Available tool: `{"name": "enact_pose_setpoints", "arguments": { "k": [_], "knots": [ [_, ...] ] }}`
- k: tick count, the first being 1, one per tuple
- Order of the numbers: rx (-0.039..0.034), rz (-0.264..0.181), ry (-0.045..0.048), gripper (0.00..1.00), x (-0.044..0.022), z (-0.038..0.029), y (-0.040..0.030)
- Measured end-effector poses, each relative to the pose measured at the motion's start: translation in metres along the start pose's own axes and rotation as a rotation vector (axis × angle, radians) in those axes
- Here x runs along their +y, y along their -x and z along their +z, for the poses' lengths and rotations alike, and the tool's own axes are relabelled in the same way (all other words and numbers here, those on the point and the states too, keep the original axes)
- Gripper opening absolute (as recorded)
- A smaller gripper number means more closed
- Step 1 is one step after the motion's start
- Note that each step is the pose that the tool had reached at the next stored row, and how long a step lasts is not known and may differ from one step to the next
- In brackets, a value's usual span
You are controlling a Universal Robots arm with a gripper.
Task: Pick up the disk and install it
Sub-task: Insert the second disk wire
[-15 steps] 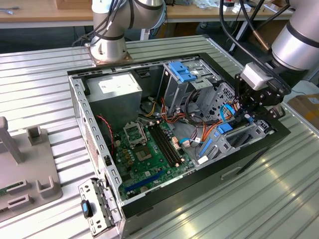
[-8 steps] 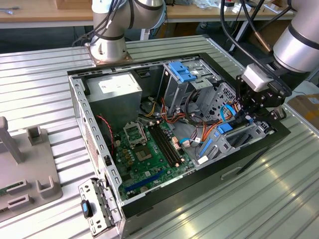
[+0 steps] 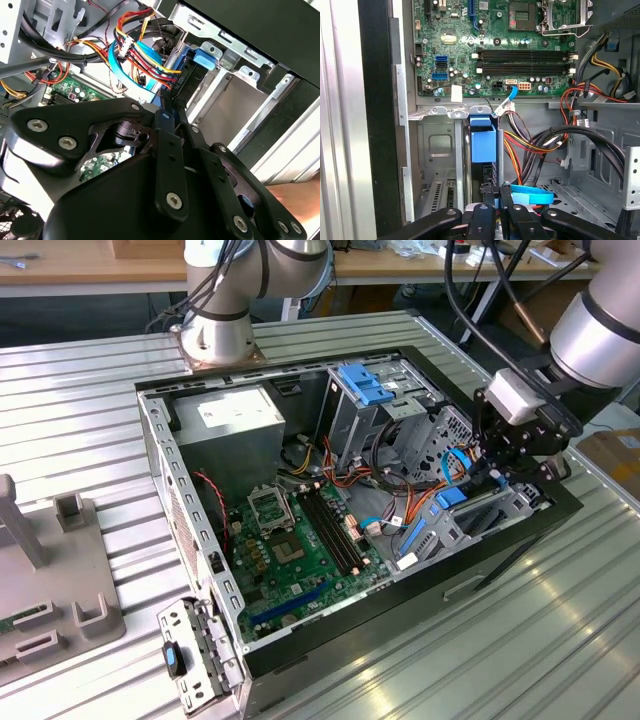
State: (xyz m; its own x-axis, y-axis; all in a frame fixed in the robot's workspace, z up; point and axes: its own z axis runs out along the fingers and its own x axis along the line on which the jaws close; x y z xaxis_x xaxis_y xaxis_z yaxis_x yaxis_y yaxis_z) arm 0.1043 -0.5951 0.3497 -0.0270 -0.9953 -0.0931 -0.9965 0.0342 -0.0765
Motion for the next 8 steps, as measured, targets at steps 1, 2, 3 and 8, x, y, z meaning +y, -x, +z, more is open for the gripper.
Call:
{"name": "enact_pose_setpoints", "arguments": {
  "k": [1,2,3,8],
  "knots": [
    [0.0003,0.005,-0.0005,0.16,0.0,0.0003,-0.0016],
    [0.0006,0.011,-0.001,0.16,0.0,0.0007,-0.0021],
    [0.0007,0.014,-0.0013,0.16,0.0,0.0006,-0.0022],
    [-0.0006,0.024,-0.0022,0.16,0.0001,0.0019,-0.0031]
  ]
}}
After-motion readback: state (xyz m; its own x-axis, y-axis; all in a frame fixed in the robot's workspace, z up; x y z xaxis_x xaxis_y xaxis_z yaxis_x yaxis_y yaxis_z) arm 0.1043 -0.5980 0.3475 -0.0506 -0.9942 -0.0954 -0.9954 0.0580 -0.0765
